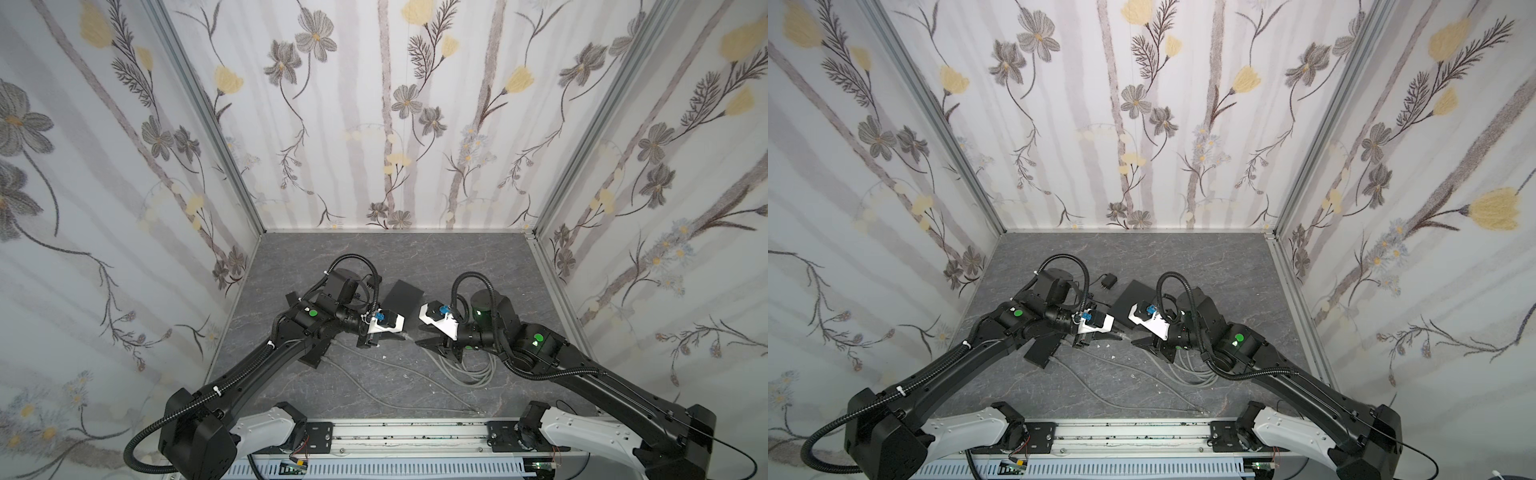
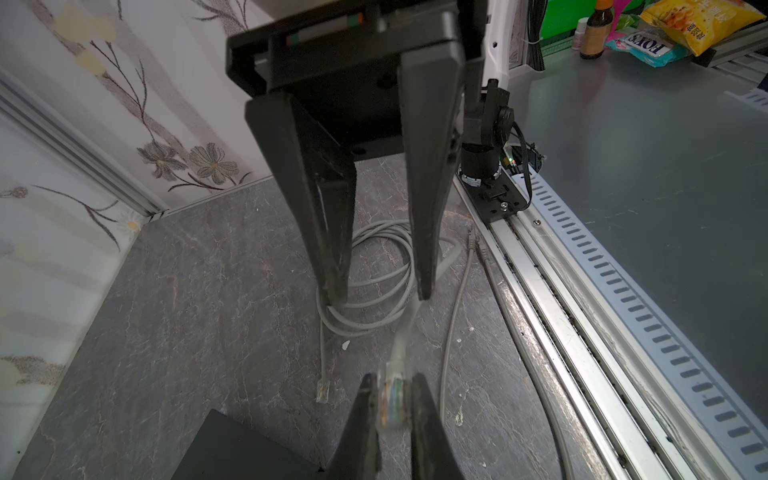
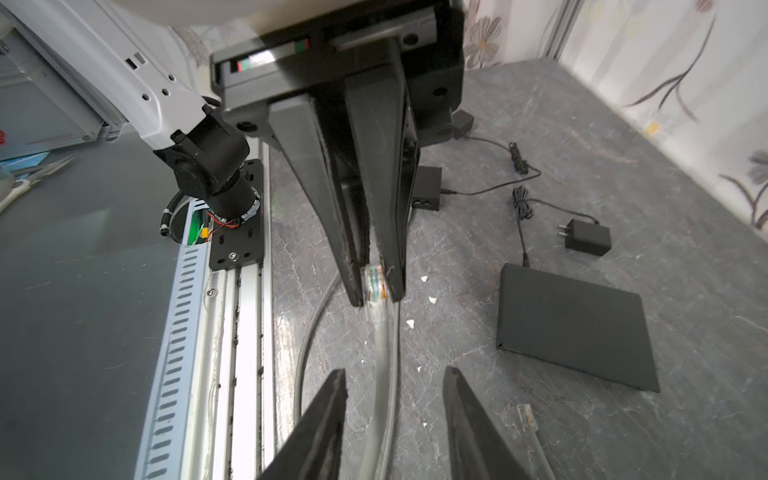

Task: Insert the plug into the switch port

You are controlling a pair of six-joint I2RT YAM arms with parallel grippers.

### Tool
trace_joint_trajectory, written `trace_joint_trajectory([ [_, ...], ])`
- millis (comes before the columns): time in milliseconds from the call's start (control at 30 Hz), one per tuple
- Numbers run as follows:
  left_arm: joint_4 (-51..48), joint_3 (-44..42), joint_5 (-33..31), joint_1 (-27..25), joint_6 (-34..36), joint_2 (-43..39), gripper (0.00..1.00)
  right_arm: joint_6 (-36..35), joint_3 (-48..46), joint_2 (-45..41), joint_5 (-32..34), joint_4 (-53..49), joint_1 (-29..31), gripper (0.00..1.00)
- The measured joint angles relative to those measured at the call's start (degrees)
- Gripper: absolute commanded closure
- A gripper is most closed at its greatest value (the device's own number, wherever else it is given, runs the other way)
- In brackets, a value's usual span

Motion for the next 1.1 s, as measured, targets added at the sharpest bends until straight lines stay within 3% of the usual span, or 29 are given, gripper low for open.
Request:
trace_joint_trajectory([
  [200, 0.0, 0.0, 0.0, 0.0, 0.0, 0.0, 1.00, 2.2, -7.3, -1.9, -0.7, 10.1, 0.0, 0.60],
  [367, 0.0, 0.0, 0.0, 0.0, 0.0, 0.0, 1.00, 4.3, -6.8, 2.4, -3.2, 15.0, 0.1, 0.71],
  [733, 0.1, 0.0, 0.1, 0.0, 0.0, 0.0, 1.00, 5.1, -6.6, 3.8, -5.7, 16.8, 0.4, 0.80],
  [1100, 0.1, 0.0, 0.0, 0.0, 0.0, -0.3, 1.00, 4.8, -6.6, 4.5, -5.8, 16.2, 0.5, 0.80],
])
